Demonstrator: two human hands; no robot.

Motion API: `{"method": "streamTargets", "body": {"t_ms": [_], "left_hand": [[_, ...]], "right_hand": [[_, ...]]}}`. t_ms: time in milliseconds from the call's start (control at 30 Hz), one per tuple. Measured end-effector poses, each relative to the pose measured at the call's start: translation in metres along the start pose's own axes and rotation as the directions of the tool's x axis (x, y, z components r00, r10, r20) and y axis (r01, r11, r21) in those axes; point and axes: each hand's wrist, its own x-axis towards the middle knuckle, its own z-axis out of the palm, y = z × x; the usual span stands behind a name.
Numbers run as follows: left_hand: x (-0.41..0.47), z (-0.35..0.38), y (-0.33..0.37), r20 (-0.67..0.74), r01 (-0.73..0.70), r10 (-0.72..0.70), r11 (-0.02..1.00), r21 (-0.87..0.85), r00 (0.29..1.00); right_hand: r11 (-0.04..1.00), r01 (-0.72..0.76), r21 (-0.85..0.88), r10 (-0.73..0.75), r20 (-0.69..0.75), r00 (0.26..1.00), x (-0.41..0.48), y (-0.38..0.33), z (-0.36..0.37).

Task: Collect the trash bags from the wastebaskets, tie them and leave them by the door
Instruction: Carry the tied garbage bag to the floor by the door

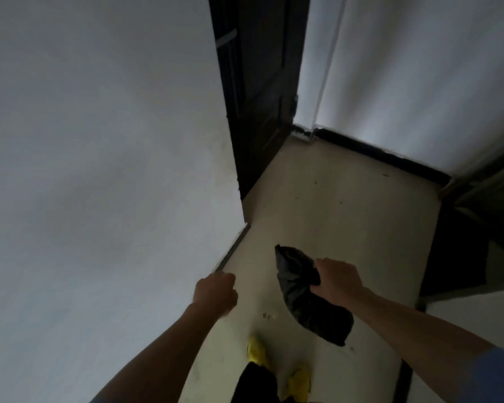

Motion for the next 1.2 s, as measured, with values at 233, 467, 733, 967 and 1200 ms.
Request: {"method": "streamTargets", "body": {"t_ms": [233,467,733,967,1200], "left_hand": [[0.139,0.03,-0.009,0.11,0.034,-0.031,0.999,-0.025,0.993],[0.249,0.097,-0.022,0.178,0.109,-0.087,0.987,-0.118,0.98],[0.365,0.232,-0.05,0.221,0.24,-0.2,0.955,-0.174,0.955],[0.431,0.349,-0.069,0.232,0.304,-0.26,0.935,-0.182,0.937],[0.449,0.403,-0.068,0.242,0.342,-0.291,0.917,-0.206,0.926]], "right_hand": [[0.999,-0.027,0.038,0.023,0.115,0.993,0.146,0.023,0.025],[0.999,0.0,0.044,-0.006,0.155,0.988,0.274,0.021,0.1],[0.995,0.027,0.092,-0.041,0.159,0.986,0.431,0.021,0.246],[0.987,0.053,0.154,-0.069,0.104,0.992,0.521,0.024,0.364],[0.978,0.096,0.184,-0.155,0.34,0.928,0.549,0.031,0.423]]}}
